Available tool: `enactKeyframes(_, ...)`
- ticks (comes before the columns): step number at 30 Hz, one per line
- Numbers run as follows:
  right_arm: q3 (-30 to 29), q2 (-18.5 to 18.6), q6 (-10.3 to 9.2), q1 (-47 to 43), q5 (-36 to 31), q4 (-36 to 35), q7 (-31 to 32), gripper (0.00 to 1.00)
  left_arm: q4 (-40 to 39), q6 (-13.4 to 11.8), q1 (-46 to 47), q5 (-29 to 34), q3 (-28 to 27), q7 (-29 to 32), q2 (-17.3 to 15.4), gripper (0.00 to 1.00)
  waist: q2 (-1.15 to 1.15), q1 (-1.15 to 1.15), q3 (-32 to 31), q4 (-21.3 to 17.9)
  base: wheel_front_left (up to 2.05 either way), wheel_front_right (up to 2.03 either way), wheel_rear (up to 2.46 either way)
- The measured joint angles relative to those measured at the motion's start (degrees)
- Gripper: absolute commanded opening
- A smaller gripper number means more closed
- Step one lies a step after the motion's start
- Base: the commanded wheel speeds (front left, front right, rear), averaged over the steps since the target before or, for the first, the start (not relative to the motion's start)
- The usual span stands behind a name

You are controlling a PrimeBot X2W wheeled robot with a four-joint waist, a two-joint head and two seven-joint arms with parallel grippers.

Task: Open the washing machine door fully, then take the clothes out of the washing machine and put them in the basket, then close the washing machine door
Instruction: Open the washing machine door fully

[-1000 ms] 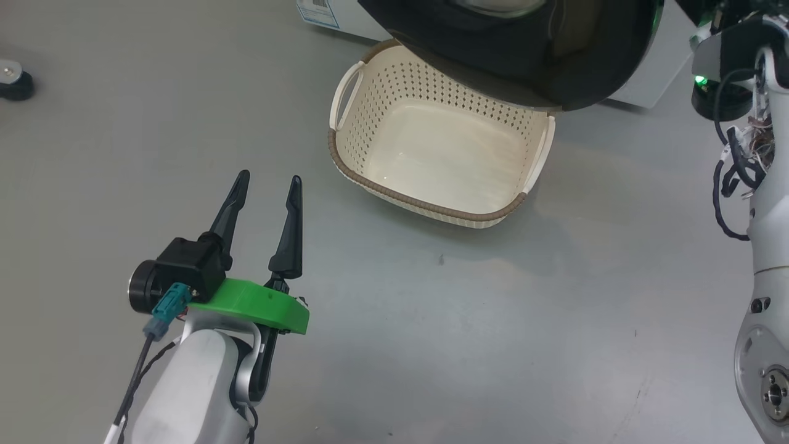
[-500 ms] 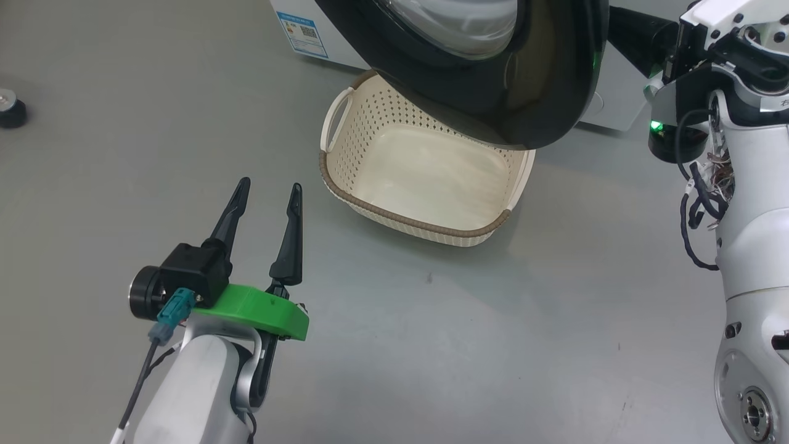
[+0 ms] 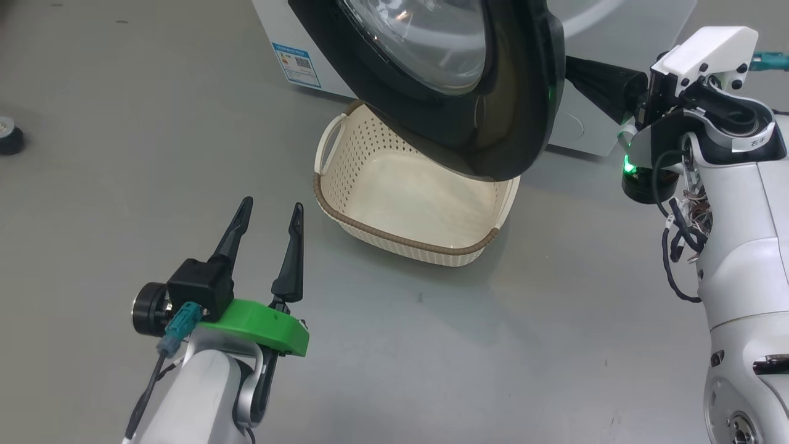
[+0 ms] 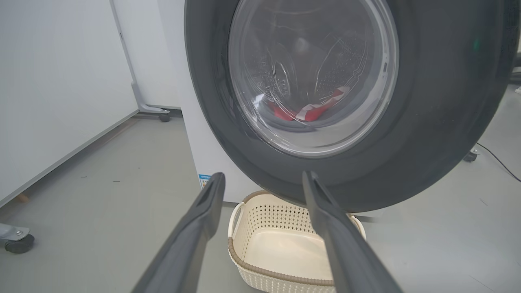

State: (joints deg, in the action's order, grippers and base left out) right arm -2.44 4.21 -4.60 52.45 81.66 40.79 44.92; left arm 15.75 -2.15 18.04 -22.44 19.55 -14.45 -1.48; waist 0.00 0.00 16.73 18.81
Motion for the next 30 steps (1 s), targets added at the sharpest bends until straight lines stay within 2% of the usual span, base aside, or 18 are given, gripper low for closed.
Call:
enactKeyframes(6, 1.0, -0.1, 0.0, -1.4, 1.7, 0.1, 0.5, 0.0, 0.4, 0.2, -0.9, 0.5, 0.3, 0.0, 0.0, 1.0, 0.0, 0.0, -1.3, -0.2, 0.0, 0.0, 0.0)
enactKeyframes(15, 5.9, 0.0, -0.01, -3.5, 8.8, 0.1, 1.7, 0.0, 0.4, 0.4, -1.5, 0.8, 0.8, 0.0, -0.1, 1.0, 0.0, 0.0, -2.1, 0.0, 0.0, 0.0, 0.0)
enactKeyframes(30, 17.6, 0.1, -0.6, -5.7, 19.1, -3.7, 2.1, 0.0, 0.3, 0.5, -1.6, 0.8, 0.9, 0.0, -0.1, 1.0, 0.0, 0.0, -2.0, 0.8, 0.0, 0.0, 0.0)
